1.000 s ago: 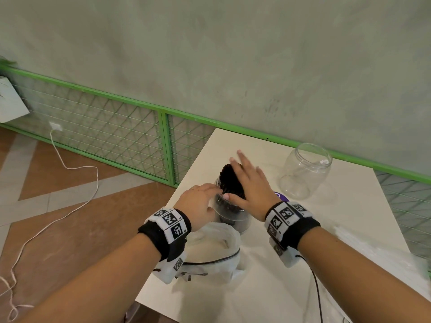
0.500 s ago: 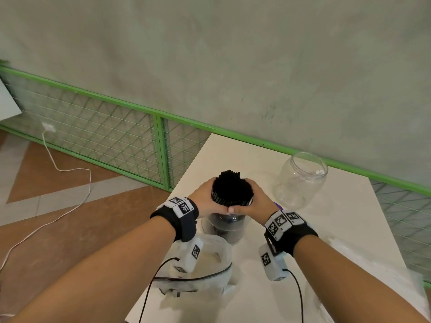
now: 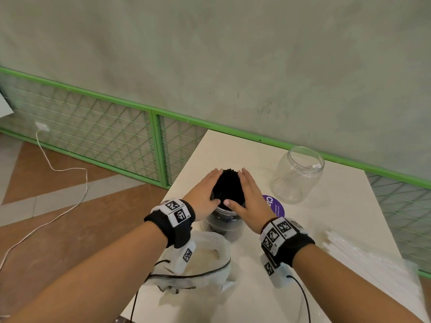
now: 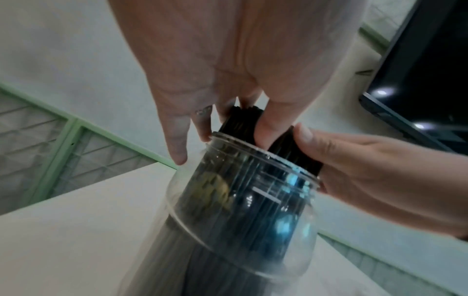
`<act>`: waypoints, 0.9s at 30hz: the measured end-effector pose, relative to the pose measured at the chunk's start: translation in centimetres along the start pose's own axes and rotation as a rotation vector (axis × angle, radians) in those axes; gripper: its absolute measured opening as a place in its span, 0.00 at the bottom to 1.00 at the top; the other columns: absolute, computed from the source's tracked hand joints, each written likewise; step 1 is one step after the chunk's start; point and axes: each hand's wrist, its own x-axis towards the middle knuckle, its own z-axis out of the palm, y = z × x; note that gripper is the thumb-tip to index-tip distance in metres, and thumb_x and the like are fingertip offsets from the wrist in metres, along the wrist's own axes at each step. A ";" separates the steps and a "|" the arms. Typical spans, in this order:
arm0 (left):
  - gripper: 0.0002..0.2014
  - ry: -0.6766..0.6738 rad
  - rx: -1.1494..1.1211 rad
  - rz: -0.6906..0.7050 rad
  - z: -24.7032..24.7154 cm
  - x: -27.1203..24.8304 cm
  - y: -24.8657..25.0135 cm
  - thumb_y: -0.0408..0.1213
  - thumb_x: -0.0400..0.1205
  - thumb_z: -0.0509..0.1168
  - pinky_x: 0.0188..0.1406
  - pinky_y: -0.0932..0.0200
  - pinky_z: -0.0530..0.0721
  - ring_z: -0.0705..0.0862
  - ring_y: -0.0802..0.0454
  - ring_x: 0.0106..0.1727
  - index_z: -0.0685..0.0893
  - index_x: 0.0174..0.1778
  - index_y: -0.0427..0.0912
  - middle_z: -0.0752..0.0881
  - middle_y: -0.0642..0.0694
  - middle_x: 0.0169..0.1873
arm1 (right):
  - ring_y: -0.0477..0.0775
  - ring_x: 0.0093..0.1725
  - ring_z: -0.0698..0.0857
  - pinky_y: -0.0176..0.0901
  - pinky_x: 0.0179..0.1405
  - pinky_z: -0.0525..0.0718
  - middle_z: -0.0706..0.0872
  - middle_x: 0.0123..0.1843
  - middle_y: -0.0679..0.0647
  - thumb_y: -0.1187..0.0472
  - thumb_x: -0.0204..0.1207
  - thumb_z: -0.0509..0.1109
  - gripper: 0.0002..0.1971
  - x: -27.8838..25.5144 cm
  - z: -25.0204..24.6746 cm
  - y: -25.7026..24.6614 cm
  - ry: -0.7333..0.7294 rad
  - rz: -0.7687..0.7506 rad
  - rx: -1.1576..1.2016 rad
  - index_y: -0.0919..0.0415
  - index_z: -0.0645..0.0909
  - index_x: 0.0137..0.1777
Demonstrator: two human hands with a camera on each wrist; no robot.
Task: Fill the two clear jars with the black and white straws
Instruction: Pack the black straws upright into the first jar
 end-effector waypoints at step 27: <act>0.36 -0.099 0.316 0.081 -0.7 -1.0 -0.8 0.35 0.84 0.58 0.80 0.44 0.56 0.44 0.48 0.83 0.43 0.83 0.48 0.39 0.53 0.83 | 0.55 0.85 0.44 0.58 0.83 0.47 0.44 0.86 0.51 0.42 0.78 0.62 0.43 0.3 -1.0 -3.3 -0.103 0.012 -0.466 0.56 0.42 0.84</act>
